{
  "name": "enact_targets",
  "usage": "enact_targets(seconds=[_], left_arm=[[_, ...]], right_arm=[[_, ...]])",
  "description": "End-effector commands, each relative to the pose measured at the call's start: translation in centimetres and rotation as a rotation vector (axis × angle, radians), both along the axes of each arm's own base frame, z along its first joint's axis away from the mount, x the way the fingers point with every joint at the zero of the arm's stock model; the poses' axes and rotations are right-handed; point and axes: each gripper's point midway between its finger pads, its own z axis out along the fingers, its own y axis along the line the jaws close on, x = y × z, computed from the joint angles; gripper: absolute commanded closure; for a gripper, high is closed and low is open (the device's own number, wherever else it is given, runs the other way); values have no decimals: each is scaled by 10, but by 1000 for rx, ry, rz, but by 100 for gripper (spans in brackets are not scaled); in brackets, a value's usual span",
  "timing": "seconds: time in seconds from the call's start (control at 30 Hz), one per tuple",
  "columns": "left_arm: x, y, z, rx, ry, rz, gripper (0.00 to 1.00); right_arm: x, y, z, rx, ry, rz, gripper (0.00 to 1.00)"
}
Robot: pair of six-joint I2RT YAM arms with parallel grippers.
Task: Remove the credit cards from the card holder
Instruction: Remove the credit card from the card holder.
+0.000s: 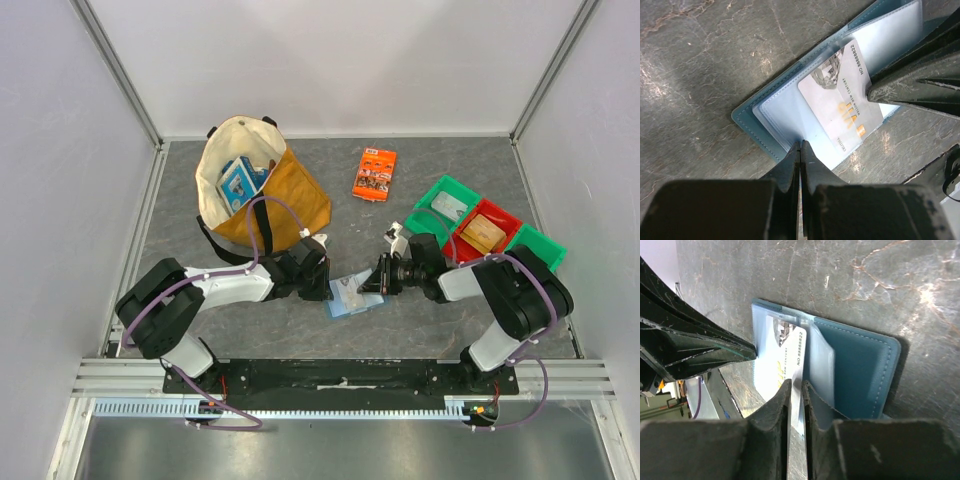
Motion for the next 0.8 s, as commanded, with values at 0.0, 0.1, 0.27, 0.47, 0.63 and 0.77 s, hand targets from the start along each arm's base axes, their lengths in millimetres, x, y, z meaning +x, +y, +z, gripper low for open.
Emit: enact_targets(seconds=[0.0,0.1,0.27,0.47,0.63,0.77], left_arm=[[-8,34,-29,177,18,-27,98],[-8,34,-28,177,12,-33,98],[-8,34,-28,178,10,-38,98],[-8,35,-28,184,9,-36,98],[-10,37,-31,189,20,-30,98],[-11,37,-31,187,20,-29,98]], right_arm=[[3,5,2,12,3,40,77],[7,7,1,11,12,46,73],[7,12,-3,28,35,83,73],[5,11,-5,20,41,91,99],[15,-6,0,-34,3,29,100],[25,-23,8,-76,-35,-52,100]])
